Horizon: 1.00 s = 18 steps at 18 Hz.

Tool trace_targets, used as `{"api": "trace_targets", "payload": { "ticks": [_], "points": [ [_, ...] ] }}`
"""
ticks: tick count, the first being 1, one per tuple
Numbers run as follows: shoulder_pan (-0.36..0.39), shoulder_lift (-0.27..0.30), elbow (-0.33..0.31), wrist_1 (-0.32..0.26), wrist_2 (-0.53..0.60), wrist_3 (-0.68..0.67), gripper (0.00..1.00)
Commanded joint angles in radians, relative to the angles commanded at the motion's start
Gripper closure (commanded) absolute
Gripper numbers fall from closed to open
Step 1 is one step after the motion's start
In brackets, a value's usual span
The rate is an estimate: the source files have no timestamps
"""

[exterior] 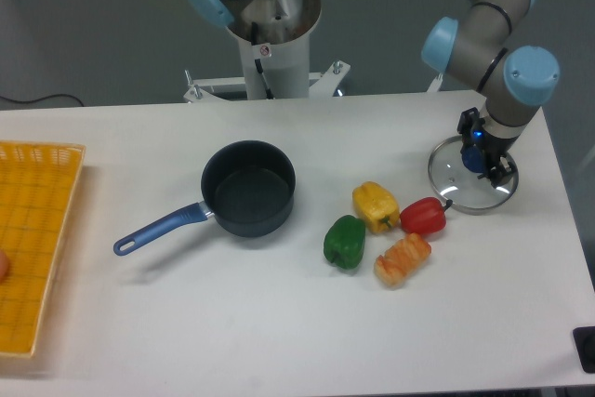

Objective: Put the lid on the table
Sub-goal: 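Open the gripper to release the lid knob and raise it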

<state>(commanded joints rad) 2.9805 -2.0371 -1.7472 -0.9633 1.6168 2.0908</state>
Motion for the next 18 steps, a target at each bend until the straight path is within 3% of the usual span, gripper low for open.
{"api": "trace_targets", "payload": {
  "ticks": [9,14,18],
  "points": [
    [-0.002,0.009,0.008,-0.003,0.006,0.002,0.00],
    [-0.011,0.077,0.026,-0.017,0.005,0.000,0.00],
    [-0.024,0.127,0.026,-0.075,0.005,-0.002,0.00]
  ]
}}
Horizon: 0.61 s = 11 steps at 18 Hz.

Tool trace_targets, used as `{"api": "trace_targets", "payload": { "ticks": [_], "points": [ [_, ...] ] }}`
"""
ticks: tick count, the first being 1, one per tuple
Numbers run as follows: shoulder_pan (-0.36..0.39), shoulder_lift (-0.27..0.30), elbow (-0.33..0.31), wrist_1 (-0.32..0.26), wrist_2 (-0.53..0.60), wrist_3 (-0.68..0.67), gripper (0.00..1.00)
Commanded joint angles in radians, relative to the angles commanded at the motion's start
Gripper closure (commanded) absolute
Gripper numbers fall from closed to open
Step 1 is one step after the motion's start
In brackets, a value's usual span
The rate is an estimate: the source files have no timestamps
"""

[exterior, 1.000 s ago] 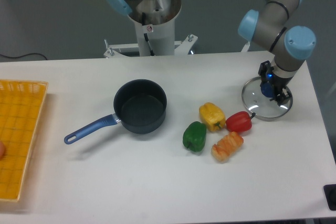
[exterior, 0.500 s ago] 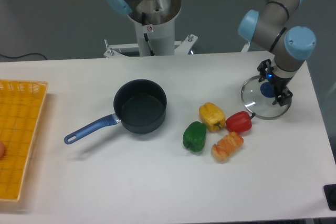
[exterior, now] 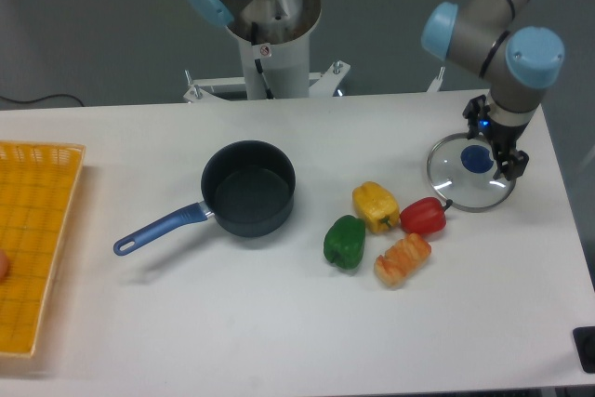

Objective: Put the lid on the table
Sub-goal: 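Open the gripper to release the lid knob and raise it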

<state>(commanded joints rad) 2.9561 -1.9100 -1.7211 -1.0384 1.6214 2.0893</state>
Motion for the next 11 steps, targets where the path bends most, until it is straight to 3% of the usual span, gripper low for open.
{"api": "trace_targets", "payload": {
  "ticks": [5,11],
  "points": [
    [-0.054,0.032,0.018,-0.023,0.000,-0.017,0.00],
    [-0.136,0.032,0.104,-0.129,0.000,-0.141,0.00]
  ]
}}
